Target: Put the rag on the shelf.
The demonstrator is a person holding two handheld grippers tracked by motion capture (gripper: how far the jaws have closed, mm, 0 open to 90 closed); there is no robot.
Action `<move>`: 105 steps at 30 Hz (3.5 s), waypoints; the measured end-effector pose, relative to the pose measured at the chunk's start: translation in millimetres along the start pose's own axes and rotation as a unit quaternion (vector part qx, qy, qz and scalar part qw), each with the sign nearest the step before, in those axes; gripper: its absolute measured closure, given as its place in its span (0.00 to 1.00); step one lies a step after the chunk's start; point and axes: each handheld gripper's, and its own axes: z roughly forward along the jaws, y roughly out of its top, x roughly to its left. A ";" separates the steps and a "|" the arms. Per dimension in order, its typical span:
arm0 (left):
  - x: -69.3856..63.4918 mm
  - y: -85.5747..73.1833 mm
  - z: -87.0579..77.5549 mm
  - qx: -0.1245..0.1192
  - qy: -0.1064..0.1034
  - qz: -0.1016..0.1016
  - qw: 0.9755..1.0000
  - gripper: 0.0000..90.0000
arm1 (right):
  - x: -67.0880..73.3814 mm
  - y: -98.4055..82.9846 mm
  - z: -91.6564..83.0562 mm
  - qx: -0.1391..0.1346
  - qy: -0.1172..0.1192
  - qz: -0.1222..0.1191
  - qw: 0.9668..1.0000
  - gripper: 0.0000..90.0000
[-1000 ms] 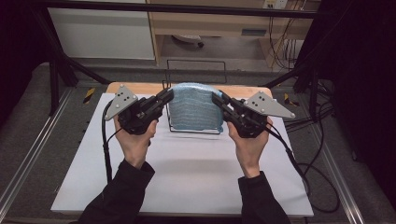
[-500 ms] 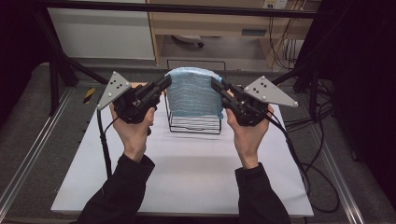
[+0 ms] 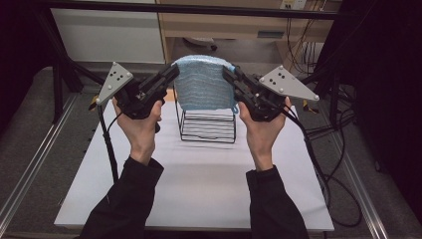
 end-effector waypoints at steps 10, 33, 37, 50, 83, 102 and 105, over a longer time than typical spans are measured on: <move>6.3 14.8 9.1 -0.013 0.004 -0.003 1.000 0.93 | -7.3 12.1 11.4 -0.007 -0.002 -0.005 1.000 0.90; 16.9 31.2 33.8 -0.025 0.012 -0.002 1.000 0.93 | -26.7 30.4 33.8 -0.015 -0.010 -0.018 1.000 0.90; 19.9 32.3 38.7 -0.026 0.012 -0.002 1.000 0.93 | -31.2 32.3 38.9 -0.015 -0.010 -0.021 1.000 0.90; 29.6 31.5 56.5 -0.019 0.024 0.004 1.000 0.93 | -46.3 30.5 55.6 -0.006 -0.014 -0.031 0.999 0.90; 58.4 -6.4 88.4 0.053 0.036 0.017 0.998 0.93 | -72.9 -16.0 80.3 0.058 -0.032 0.000 0.998 0.90; 61.7 -28.5 84.6 0.090 0.025 0.030 0.995 0.93 | -74.4 -41.2 77.0 0.085 -0.035 0.016 0.996 0.90; 62.3 -32.8 83.5 0.098 0.023 0.030 0.994 0.93 | -74.2 -45.8 75.4 0.090 -0.034 0.017 0.995 0.90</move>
